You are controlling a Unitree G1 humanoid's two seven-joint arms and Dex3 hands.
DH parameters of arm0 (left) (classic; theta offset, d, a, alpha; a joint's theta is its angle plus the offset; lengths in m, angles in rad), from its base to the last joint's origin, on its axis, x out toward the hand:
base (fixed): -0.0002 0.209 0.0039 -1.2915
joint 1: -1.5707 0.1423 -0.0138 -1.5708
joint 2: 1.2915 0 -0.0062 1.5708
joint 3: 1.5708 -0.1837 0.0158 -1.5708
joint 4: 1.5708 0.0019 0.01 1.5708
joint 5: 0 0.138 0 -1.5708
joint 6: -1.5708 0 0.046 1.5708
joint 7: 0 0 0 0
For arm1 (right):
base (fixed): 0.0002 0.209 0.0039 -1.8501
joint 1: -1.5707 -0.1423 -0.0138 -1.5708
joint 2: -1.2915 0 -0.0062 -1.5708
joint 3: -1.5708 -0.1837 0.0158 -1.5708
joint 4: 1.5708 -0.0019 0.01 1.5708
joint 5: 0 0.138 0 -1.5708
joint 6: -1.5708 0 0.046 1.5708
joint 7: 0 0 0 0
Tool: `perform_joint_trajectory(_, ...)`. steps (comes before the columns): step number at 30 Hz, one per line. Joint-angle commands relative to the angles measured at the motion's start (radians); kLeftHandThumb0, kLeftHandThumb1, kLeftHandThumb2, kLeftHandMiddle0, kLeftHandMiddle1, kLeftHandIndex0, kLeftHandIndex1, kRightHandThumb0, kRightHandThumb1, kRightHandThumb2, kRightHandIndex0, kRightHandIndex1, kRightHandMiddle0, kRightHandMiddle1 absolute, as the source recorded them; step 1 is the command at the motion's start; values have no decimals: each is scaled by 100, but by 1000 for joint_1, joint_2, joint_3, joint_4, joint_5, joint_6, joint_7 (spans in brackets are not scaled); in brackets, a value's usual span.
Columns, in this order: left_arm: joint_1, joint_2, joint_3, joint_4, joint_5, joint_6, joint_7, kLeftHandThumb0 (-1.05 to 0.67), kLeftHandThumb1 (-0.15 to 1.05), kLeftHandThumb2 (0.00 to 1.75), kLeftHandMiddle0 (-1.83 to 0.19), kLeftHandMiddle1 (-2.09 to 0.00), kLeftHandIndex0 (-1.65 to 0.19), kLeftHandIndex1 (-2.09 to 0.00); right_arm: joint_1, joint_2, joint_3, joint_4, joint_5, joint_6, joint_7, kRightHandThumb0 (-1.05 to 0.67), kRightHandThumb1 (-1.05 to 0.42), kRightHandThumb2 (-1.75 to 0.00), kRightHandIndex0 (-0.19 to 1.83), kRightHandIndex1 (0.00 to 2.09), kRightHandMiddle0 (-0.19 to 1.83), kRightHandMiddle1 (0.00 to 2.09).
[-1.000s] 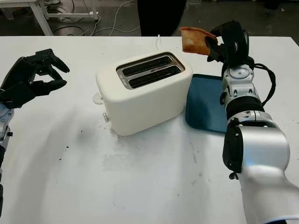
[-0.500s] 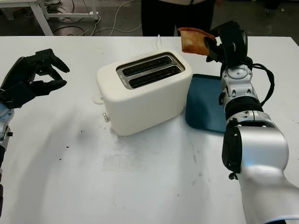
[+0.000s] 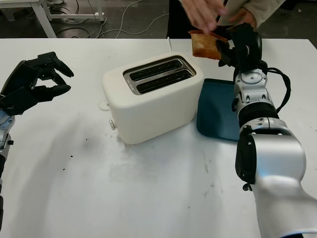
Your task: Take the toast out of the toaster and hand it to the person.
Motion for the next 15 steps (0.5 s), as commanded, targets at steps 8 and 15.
perform_joint_trajectory(8,1,2,4,-5,-4,1,6,-105,92,23,-63,-134,-45,-135,-3,11,-1,-12,4,-29,-10,-18,-92,-20,95,175,54,174)
perform_joint_trajectory(15,2,3,3,-3,-2,-7,6,-105,92,23,-63,-134,-44,-134,-6,7,6,-10,0,-16,-9,-19,-92,-23,92,175,56,174)
